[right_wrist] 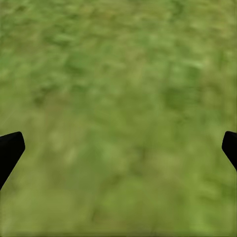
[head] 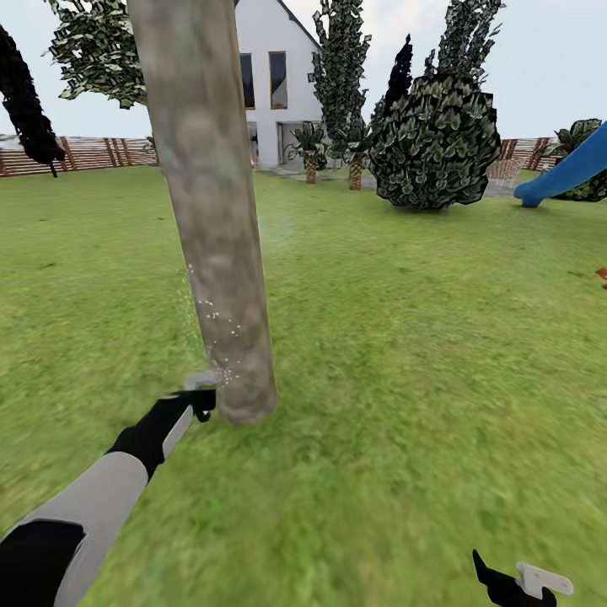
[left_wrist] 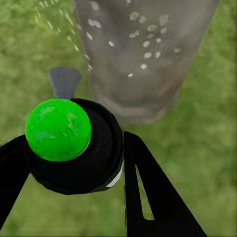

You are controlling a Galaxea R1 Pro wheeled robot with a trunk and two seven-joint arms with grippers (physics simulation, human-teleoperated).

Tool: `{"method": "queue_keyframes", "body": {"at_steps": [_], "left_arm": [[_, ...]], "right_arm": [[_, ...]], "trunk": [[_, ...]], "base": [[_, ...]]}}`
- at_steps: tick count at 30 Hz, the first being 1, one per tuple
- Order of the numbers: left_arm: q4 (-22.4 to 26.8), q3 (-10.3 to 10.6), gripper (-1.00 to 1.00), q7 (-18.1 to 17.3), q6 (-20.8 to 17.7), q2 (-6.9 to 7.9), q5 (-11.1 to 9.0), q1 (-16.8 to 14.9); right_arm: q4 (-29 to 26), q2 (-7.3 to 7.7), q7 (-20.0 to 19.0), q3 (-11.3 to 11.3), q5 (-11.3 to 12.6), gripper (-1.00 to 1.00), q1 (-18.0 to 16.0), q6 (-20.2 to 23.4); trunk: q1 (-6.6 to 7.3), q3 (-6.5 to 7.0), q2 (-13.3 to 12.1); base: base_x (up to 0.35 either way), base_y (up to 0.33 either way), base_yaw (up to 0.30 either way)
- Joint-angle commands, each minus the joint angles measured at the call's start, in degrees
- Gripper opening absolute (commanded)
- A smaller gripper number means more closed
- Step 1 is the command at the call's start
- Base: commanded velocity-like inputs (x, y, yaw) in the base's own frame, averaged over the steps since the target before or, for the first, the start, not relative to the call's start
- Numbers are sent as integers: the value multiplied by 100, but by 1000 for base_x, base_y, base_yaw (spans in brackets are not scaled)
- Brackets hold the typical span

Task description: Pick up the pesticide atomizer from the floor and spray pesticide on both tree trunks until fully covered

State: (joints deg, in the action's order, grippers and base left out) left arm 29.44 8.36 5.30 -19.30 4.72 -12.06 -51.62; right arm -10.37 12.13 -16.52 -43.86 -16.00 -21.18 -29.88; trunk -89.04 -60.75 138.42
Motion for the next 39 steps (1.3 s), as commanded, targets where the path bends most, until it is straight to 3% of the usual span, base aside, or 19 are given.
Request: {"method": "queue_keyframes", "body": {"at_steps": [1, 4, 5, 6, 8, 25, 39], "left_arm": [[-12, 0, -100, 20, 58, -8, -5, 78], [-141, -24, -100, 96, 448, -104, -31, 575], [-177, -31, -100, 150, 479, -140, -25, 610], [-235, -36, -100, 448, 515, -198, -36, 651], [-243, -36, -100, 634, 525, -221, -41, 673], [-237, -36, -100, 657, 524, -235, -44, 697], [-237, -36, -100, 674, 524, -235, -49, 697]], "right_arm": [[0, 0, 0, 0, 0, 100, 0, 0], [0, 0, 0, 0, -8, 100, 0, 0], [0, 0, 0, 0, -8, 100, 0, 0], [0, 0, 0, 0, -8, 100, 0, 0], [0, 0, 0, 0, -8, 100, 0, 0], [202, -9, 9, 0, 1, 100, 0, -3], [202, -11, 5, 0, 1, 100, 0, -4]], "trunk": [[1, 1, 0], [1, 1, 0], [1, 1, 0], [1, 1, 0], [1, 1, 0], [1, 1, 0], [1, 1, 0]], "base": [[0, 0, 0], [0, 0, 0], [0, 0, 0], [0, 0, 0], [0, 0, 0], [0, -213, 1], [23, -270, 190]]}}
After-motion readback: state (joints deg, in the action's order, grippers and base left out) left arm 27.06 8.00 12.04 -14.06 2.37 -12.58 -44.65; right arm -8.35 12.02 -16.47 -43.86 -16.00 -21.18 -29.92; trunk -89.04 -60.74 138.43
